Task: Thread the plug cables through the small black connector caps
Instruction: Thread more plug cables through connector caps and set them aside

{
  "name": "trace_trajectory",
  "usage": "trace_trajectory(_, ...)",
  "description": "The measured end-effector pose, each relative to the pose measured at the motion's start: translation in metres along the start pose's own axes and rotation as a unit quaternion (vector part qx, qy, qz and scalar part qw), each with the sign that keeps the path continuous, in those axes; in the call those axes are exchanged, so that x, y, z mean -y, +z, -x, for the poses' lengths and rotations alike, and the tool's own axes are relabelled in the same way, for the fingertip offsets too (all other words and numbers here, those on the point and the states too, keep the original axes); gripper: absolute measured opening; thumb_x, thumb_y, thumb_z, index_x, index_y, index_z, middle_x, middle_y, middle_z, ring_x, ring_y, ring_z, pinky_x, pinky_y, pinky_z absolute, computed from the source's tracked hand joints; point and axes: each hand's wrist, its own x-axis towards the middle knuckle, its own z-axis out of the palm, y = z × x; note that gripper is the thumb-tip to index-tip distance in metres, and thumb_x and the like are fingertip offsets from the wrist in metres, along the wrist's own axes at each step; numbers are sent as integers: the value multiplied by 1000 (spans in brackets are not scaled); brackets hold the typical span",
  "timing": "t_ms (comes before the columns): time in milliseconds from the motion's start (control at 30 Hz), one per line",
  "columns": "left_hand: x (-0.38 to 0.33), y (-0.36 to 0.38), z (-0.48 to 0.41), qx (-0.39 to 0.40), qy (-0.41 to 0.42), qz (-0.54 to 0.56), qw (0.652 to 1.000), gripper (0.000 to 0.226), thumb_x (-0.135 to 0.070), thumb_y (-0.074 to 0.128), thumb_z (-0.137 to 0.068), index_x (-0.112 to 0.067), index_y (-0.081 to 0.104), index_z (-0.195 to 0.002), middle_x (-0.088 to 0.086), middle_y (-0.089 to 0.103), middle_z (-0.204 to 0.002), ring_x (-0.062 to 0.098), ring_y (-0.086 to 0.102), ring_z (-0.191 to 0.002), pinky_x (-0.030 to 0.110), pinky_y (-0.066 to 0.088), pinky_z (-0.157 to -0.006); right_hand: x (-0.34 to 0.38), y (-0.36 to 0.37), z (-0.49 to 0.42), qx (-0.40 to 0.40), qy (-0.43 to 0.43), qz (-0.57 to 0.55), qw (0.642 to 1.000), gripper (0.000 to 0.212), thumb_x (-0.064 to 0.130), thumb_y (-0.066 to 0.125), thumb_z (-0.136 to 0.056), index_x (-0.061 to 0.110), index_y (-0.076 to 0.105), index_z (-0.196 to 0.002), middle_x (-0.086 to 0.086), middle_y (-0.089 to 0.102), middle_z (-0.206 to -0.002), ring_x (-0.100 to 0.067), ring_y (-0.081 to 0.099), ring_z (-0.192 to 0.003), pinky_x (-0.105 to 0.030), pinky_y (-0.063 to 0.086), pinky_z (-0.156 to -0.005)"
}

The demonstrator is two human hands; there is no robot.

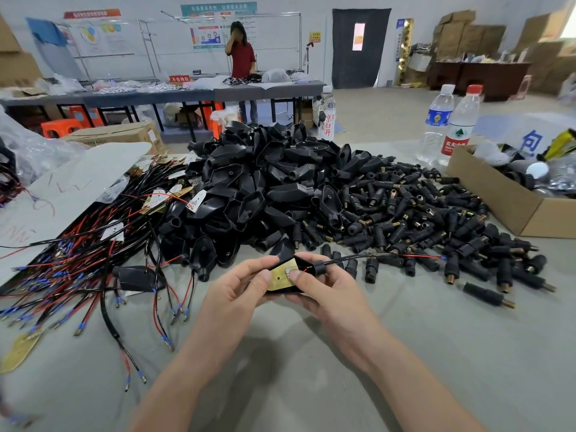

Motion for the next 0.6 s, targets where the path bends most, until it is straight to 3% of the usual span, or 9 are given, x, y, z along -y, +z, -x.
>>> trace_trajectory(600, 1, 3, 0, -6, 46, -93, 995, 29, 2, 52, -100, -16, 71, -113, -5, 77, -101, 13, 73, -95, 19, 56, -81, -1, -2, -2, 17, 24, -44, 999, 32, -3, 70, -88, 11, 64, -116, -9, 77, -93, -22, 74, -95, -24, 58, -75)
